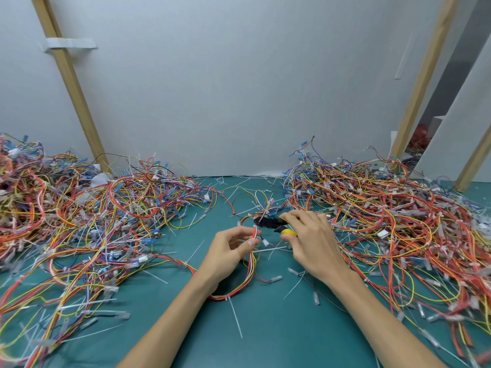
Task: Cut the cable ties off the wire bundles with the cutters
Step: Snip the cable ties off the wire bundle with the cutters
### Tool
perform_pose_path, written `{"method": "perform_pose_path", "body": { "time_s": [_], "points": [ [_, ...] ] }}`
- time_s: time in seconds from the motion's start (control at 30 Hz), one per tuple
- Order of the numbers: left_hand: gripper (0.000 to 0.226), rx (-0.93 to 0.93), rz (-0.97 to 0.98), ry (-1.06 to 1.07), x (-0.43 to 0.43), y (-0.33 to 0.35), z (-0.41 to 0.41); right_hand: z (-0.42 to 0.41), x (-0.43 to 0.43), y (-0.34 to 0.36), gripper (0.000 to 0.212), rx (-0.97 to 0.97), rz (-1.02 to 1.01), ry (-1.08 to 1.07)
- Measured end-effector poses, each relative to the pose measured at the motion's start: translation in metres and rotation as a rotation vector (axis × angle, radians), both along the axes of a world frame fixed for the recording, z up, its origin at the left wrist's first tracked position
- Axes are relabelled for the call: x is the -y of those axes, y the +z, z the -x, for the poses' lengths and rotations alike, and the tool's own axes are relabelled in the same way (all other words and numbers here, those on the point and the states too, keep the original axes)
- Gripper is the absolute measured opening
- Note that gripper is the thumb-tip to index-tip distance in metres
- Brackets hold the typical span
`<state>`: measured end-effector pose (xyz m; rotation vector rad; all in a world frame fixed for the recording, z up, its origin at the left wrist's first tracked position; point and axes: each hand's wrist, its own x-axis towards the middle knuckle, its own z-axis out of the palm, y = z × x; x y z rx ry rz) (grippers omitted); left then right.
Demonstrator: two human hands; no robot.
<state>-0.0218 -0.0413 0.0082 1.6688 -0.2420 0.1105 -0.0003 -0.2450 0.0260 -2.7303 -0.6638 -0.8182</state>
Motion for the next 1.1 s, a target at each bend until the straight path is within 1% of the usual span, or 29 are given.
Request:
{"method": "perform_pose_path", "body": {
  "time_s": [0.23,0.43,0.53,0.63,0.77,0.93,1.1],
  "points": [
    [0.018,0.008,-0.027,-0.009,-0.0025,-0.0007,-0.0003,-0.0001,0.0005,-0.0013,0.043,-0.036,0.019,0.023],
    [0.018,0.006,-0.036,-0.019,-0.0027,-0.0003,0.0003,0.0009,-0.0001,-0.0011,0.039,-0.038,0.048,0.007],
    [0.018,0.000,-0.025,-0.021,-0.0021,0.0009,0.0009,0.0006,-0.0012,-0.0010,0.036,-0.059,0.039,-0.003],
    [0.016,-0.009,0.014,-0.018,-0.0018,0.0017,0.0018,0.0002,-0.0035,-0.0017,0.040,-0.102,0.025,0.005],
    [0.017,-0.039,0.067,-0.018,-0.0019,0.0029,0.0032,0.0006,-0.0026,-0.0031,0.026,-0.098,-0.006,0.043],
    [0.017,-0.054,0.091,-0.020,-0.0026,0.0042,0.0032,0.0024,-0.0016,-0.0005,0.030,-0.174,-0.078,0.087],
    [0.018,-0.072,0.100,-0.018,-0.0032,0.0037,0.0026,0.0013,-0.0003,0.0006,0.037,-0.242,-0.056,0.099]
  ]
}}
